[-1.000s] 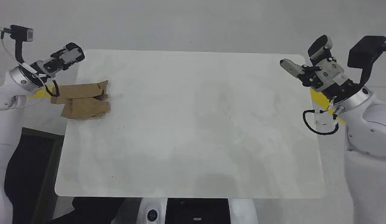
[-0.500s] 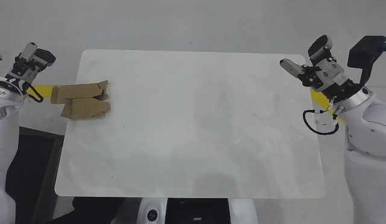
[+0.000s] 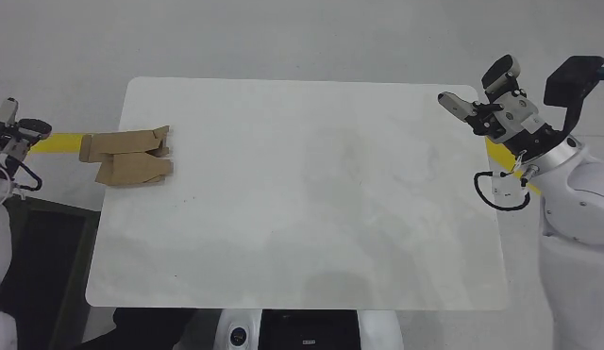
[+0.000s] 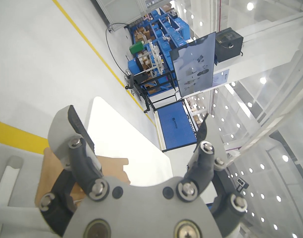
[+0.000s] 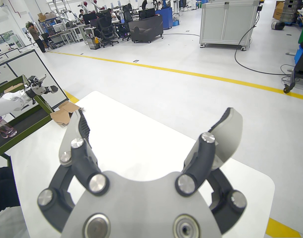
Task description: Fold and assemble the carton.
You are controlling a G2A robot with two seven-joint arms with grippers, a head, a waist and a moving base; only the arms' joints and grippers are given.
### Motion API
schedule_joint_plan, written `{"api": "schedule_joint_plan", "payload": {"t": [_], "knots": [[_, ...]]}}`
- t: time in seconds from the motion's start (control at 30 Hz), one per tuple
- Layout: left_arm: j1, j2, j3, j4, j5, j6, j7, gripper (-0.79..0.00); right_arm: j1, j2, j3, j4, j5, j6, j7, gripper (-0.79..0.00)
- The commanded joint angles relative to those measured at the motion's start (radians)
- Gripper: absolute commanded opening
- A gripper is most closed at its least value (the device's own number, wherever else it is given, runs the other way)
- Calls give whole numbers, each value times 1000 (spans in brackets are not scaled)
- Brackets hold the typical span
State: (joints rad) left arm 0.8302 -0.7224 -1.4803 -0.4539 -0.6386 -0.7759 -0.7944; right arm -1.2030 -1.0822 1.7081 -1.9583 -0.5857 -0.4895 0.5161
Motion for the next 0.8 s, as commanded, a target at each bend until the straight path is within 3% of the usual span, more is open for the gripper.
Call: {"api": "schedule_joint_plan", "payload": {"t": [0.0, 0.47, 0.77], "knots": [[17, -2, 2, 14, 16, 2, 28, 0, 0, 0, 0, 0, 0, 0, 0, 0], [66, -46, 94, 20, 221, 108, 218, 0, 0, 0, 0, 0, 0, 0, 0, 0], [35, -74, 121, 15, 213, 134, 123, 0, 0, 0, 0, 0, 0, 0, 0, 0]]}}
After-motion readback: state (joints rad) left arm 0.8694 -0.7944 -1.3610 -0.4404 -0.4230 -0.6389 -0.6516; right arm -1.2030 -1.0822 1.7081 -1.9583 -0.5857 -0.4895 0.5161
